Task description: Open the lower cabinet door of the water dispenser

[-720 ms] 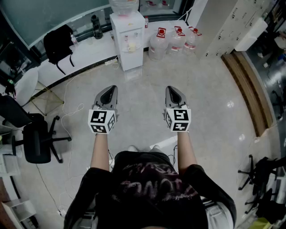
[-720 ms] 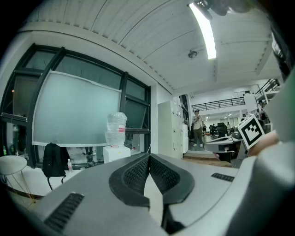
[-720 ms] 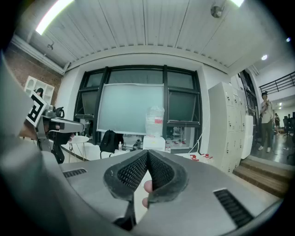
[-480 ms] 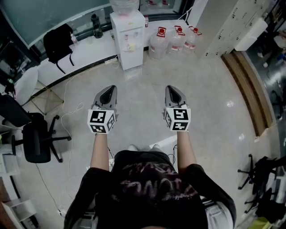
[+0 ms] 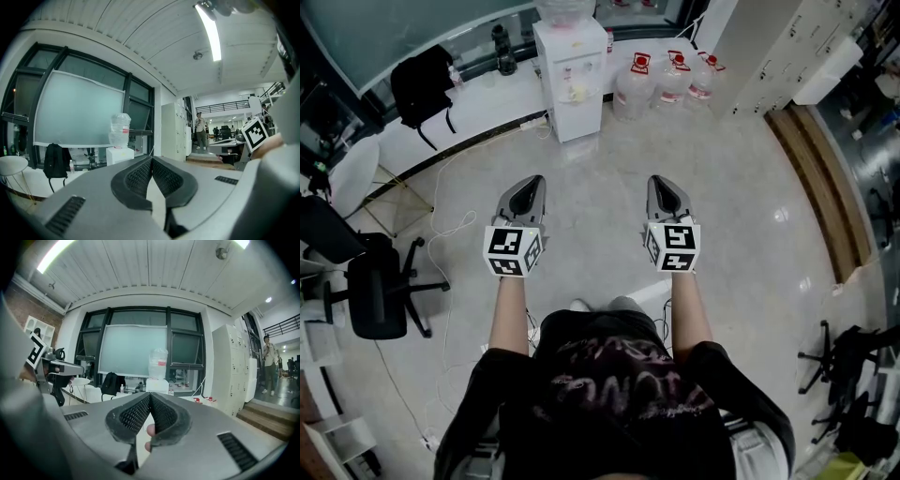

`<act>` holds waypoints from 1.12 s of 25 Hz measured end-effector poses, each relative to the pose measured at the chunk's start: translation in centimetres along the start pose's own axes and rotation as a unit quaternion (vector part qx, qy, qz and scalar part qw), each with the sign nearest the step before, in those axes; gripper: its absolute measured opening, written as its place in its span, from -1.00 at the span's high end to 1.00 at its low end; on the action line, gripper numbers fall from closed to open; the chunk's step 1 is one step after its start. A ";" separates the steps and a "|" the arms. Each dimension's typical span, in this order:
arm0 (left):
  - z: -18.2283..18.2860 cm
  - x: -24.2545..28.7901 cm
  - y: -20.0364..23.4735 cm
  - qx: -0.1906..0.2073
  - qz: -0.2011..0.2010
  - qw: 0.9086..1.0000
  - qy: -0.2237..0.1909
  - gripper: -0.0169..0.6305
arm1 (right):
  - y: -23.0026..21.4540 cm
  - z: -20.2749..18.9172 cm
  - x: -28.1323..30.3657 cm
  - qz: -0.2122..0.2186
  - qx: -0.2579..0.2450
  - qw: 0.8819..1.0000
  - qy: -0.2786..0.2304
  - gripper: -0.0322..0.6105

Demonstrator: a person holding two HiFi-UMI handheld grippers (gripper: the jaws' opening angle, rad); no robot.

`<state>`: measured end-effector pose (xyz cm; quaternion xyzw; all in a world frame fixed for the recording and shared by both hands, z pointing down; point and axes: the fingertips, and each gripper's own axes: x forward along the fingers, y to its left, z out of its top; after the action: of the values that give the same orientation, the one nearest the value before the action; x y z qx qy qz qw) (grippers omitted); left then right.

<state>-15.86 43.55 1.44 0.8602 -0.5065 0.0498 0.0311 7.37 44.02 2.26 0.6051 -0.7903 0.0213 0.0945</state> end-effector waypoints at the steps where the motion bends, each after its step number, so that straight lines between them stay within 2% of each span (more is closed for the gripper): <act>1: -0.2 -0.1 0.2 -0.001 0.000 1.000 0.001 0.91 | 0.1 -0.2 0.0 -0.001 -0.002 1.000 0.002 0.86; 13: -3.3 3.0 2.4 -0.020 0.002 0.999 0.035 0.91 | -1.3 -2.3 3.4 -0.001 -0.012 0.999 0.036 0.86; 18: -4.4 6.9 3.8 -0.019 0.004 0.998 0.054 0.91 | -3.6 -2.9 7.6 0.006 -0.005 0.999 0.045 0.86; 28: -5.6 16.6 6.9 -0.020 0.031 0.996 0.083 0.91 | -10.1 -3.5 17.8 0.030 0.000 0.998 0.051 0.86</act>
<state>-14.17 26.34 8.93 0.8361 -0.5296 0.1118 0.0891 13.08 24.83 7.96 0.5794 -0.8021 0.0552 0.1341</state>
